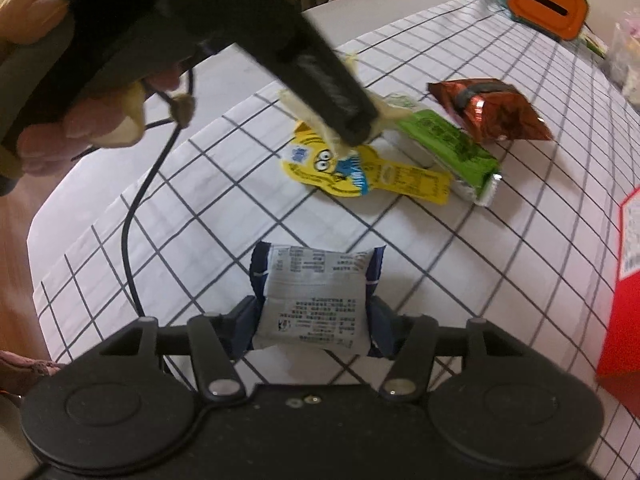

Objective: Organize snacks
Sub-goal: 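Carry the white packet and cream bag with both tools over the box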

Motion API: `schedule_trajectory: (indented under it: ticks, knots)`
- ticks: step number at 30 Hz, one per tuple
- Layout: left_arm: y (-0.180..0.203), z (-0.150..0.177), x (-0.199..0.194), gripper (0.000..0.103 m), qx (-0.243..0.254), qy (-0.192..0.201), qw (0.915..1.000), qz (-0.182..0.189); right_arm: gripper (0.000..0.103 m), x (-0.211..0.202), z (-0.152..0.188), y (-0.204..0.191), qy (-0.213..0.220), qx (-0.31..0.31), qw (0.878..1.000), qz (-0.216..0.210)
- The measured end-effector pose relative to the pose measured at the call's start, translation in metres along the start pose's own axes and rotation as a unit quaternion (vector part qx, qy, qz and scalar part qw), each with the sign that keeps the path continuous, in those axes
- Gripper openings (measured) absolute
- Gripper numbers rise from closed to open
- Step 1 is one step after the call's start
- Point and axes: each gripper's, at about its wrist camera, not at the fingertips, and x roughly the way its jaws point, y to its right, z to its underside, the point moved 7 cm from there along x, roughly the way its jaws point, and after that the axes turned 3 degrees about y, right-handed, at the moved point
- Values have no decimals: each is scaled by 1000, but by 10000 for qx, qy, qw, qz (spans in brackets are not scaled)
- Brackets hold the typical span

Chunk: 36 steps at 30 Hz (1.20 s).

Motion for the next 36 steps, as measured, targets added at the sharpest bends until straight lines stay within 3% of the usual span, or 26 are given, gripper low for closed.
schedule_trajectory:
  ticks: [16,36]
  knots:
    - [41,-20,-43,53,21,299,9995,104,58,-75,-4,66,730,797,9941,130]
    - [168,-84,-70,54,272,783,9962,282,58,-168,11,194,1435,1173,9807,624]
